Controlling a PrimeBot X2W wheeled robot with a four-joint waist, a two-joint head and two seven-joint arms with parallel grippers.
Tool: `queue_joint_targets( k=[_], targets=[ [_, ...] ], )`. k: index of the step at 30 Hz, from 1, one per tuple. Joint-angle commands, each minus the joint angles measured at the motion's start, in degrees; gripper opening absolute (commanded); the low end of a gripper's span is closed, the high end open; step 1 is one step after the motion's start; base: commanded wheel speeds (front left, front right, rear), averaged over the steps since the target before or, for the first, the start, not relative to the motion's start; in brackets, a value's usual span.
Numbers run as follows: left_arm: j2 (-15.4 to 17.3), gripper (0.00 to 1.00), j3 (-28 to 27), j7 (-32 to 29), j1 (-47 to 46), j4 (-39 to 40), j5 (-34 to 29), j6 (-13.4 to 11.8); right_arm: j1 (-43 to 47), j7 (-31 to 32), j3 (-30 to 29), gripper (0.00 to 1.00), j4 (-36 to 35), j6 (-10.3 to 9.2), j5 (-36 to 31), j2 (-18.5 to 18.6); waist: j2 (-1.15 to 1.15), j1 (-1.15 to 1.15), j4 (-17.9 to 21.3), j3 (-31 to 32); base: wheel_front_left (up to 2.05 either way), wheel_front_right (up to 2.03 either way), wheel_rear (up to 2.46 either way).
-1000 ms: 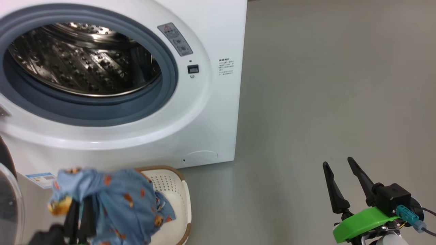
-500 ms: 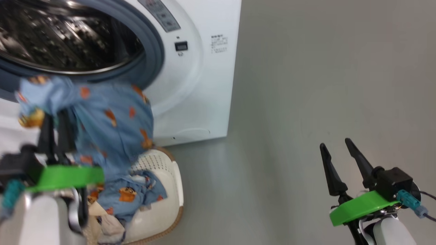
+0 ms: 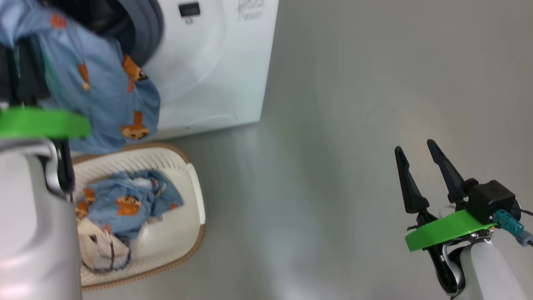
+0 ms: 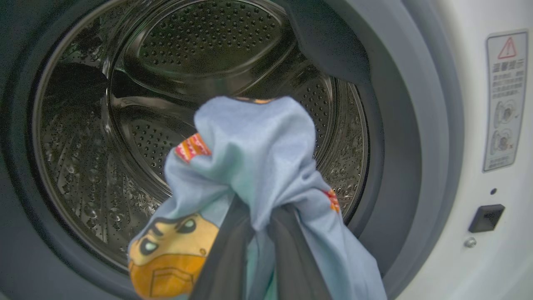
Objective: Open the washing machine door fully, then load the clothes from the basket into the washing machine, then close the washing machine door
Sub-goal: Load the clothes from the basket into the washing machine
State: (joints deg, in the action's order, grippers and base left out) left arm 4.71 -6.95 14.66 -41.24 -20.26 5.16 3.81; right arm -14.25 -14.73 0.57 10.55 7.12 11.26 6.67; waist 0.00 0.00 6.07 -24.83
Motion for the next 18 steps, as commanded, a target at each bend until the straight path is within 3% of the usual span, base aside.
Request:
queue_joint_targets(
  k=[1, 8, 18],
  targets=[
    [2.46, 0.00, -1.07, 0.34, -3.07, -0.64, -0.32, 0.46, -0.57, -0.27, 1.42, 1.00, -1.45, 0.36, 0.70, 0.58, 0.00, 0.00, 0.73, -5.28, 0.00, 0.00, 0.00],
    [4.08, 0.00, -0.67, -3.15, -16.39, -14.96, 1.13, 0.89, -2.51, -0.27, 3.21, 1.00, -2.01, 0.36, 0.86, 1.23, 0.00, 0.00, 0.44, -10.66, 0.00, 0.00, 0.00],
    [5.66, 0.00, 1.27, -6.81, -29.68, -28.33, 2.54, 2.18, -2.90, -0.27, 5.00, 1.00, -2.02, 0.36, 1.12, 1.83, 0.00, 0.00, 0.11, -15.20, 0.00, 0.00, 0.00]
  ],
)
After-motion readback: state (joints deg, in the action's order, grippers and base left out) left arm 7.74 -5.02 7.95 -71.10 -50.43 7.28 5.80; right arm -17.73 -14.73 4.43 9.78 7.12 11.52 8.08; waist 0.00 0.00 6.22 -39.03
